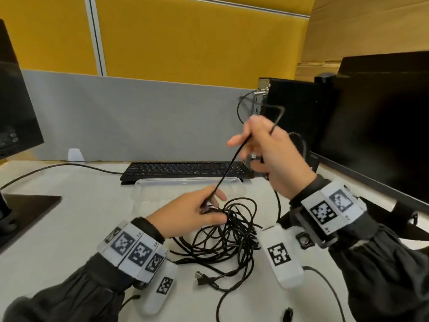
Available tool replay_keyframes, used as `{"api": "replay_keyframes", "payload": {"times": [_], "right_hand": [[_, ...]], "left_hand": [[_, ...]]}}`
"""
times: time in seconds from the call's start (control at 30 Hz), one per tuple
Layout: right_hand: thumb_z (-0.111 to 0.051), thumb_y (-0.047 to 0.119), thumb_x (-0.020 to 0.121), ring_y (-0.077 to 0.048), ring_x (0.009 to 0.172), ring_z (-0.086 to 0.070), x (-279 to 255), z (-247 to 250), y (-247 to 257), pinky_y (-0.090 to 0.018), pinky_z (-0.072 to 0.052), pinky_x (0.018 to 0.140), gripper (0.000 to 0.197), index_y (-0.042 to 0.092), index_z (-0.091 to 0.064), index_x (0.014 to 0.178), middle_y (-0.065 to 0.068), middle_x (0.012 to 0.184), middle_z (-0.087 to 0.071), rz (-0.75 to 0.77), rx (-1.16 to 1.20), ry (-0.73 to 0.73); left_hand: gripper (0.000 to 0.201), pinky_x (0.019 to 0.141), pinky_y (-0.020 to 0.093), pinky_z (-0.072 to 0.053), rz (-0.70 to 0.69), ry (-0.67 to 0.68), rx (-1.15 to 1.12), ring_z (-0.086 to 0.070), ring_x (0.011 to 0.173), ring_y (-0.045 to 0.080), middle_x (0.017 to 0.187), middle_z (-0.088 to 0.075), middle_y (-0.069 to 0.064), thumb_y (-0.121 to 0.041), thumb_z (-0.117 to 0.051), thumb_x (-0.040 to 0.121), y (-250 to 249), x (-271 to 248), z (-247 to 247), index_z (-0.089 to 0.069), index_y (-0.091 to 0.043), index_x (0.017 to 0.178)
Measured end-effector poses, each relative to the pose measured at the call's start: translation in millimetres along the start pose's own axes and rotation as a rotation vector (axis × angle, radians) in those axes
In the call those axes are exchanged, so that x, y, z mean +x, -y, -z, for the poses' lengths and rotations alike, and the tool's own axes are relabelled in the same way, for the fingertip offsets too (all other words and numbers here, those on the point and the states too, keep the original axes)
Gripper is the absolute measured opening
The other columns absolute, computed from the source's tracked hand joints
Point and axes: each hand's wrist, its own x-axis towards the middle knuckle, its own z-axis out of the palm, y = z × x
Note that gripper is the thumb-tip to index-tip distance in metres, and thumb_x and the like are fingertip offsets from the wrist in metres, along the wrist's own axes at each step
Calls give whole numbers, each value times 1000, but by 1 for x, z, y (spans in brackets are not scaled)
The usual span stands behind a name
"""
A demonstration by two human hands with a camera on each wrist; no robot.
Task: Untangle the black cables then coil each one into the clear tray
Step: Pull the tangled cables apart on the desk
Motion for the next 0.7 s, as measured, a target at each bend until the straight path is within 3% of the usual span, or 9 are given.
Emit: {"api": "replay_keyframes", "payload": {"times": [0.07, 0.13, 0.23, 0.37, 0.47, 0.57, 0.63, 0.7], "right_hand": [[-30, 33, 102, -8, 52, -47, 5, 14, 5, -14, -23, 38, 32, 20, -44, 76, -2, 73, -65, 66, 98, -121], [-27, 31, 103, -8, 48, -37, 10, 29, 11, -16, -21, 39, 32, 19, -43, 77, 1, 61, -52, 152, 136, -257], [-28, 29, 103, -7, 49, -29, 12, 54, 13, -21, -18, 42, 30, 20, -45, 80, 4, 59, -38, 282, 37, -431], [-31, 26, 103, -4, 53, -31, 13, 81, -4, -16, -26, 48, 30, 22, -49, 79, 5, 62, -35, 325, -158, -395], [-33, 25, 102, -2, 50, -32, 8, 86, -20, -12, -29, 50, 32, 19, -49, 76, 5, 61, -34, 261, -331, -379], [-35, 25, 101, -3, 54, -36, 3, 95, -27, -18, -31, 56, 32, 17, -50, 75, 5, 61, -37, 185, -502, -394], [-39, 23, 100, -10, 57, -38, 0, 103, -33, -23, -33, 57, 29, 13, -52, 75, 0, 62, -40, 17, -583, -291], [-44, 23, 97, -13, 59, -42, -4, 109, -45, -25, -35, 56, 26, 13, -54, 76, -2, 65, -47, -202, -695, -102]], "left_hand": [[53, 95, 26, -41, 78, 166, 222, -49, 104, 1, 119, -50, -20, -41, -70, 79, 10, 1, -7, -43, -38, 125], [69, 102, 37, -38, 137, 213, 350, -47, 106, 5, 132, -43, -18, -45, -70, 78, 13, 4, -9, -32, -43, 135], [69, 106, 46, -29, 218, 231, 463, -44, 119, 14, 131, -40, -10, -60, -61, 77, 13, 8, -9, -25, -50, 136], [67, 104, 51, -23, 242, 190, 630, -29, 126, 19, 134, -32, -4, -79, -48, 69, 4, 18, -20, -40, -43, 124], [49, 104, 53, -22, 223, 232, 602, -36, 124, 19, 132, -39, -5, -74, -51, 74, -1, 28, -28, -51, -29, 94], [34, 96, 44, -37, 185, 135, 375, -56, 98, 18, 108, -60, 1, -53, -53, 86, 5, 32, -23, -59, -22, 74], [31, 83, 37, -46, 167, 71, 253, -59, 85, 22, 97, -65, 8, -42, -55, 90, 10, 28, -16, -57, -24, 64], [29, 73, 32, -47, 170, 8, 189, -59, 79, 23, 92, -66, 10, -36, -55, 91, 15, 21, -9, -63, -20, 69]]}}
